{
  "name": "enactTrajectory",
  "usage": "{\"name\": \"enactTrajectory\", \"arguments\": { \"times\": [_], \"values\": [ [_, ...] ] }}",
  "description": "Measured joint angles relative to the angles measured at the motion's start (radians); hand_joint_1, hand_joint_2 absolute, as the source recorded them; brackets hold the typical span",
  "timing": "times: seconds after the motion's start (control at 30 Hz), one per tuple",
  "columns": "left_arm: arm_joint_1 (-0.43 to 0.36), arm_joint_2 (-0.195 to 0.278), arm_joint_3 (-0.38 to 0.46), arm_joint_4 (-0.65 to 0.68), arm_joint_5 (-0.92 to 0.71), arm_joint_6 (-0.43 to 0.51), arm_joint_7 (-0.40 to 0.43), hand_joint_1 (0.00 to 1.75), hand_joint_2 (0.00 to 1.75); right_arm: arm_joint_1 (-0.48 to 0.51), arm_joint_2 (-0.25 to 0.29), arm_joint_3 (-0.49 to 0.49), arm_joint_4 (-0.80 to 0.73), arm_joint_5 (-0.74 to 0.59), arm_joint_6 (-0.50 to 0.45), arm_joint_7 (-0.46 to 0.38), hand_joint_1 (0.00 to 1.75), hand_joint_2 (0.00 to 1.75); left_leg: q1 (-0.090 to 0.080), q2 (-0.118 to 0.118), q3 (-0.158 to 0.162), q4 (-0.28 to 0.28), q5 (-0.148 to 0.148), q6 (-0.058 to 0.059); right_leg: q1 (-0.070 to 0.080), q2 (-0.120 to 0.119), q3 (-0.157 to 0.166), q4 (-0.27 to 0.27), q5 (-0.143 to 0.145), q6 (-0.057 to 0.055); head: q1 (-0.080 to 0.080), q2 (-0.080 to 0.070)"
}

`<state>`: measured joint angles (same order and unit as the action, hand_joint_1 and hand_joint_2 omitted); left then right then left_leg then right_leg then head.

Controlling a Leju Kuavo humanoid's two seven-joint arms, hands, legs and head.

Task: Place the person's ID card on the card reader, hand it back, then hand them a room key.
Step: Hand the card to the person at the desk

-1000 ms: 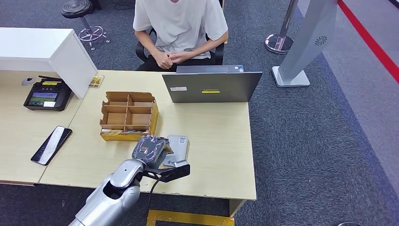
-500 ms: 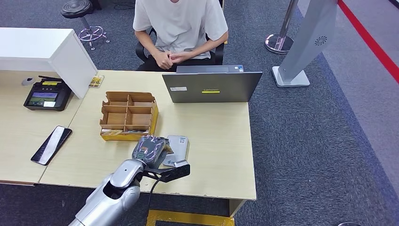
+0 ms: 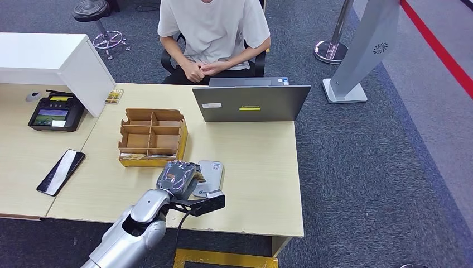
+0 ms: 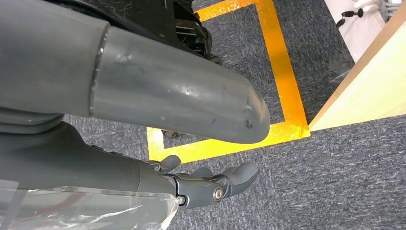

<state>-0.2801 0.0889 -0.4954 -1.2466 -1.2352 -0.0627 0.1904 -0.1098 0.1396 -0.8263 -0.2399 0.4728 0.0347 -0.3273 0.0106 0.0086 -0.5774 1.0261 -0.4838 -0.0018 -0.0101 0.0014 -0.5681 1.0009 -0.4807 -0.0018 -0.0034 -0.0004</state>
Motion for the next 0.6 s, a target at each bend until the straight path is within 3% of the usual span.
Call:
{"name": "enactTrajectory", "arguments": {
  "times": [0.33, 0.6],
  "values": [
    [-0.002, 0.0, 0.0, 0.002, 0.014, 0.0, 0.0, 1.75, 1.75, 0.0, 0.0, 0.0, 0.0, 0.005, 0.002, 0.001, 0.0, 0.0, 0.0, 0.0, 0.0, 0.0, 0.0, 0.0, 0.0, 0.0, 0.0, 0.0, 0.0, 0.0, 0.0, 0.0],
    [-0.112, 0.006, 0.029, 0.13, 0.136, 0.012, -0.06, 1.75, 1.75, -0.007, 0.007, 0.004, 0.004, 0.042, 0.01, 0.01, 0.0, 0.0, 0.0, -0.002, 0.0, 0.0, 0.001, 0.0, 0.0, -0.002, 0.0, 0.0, 0.0, 0.0, -0.001, 0.0]
  ]
}}
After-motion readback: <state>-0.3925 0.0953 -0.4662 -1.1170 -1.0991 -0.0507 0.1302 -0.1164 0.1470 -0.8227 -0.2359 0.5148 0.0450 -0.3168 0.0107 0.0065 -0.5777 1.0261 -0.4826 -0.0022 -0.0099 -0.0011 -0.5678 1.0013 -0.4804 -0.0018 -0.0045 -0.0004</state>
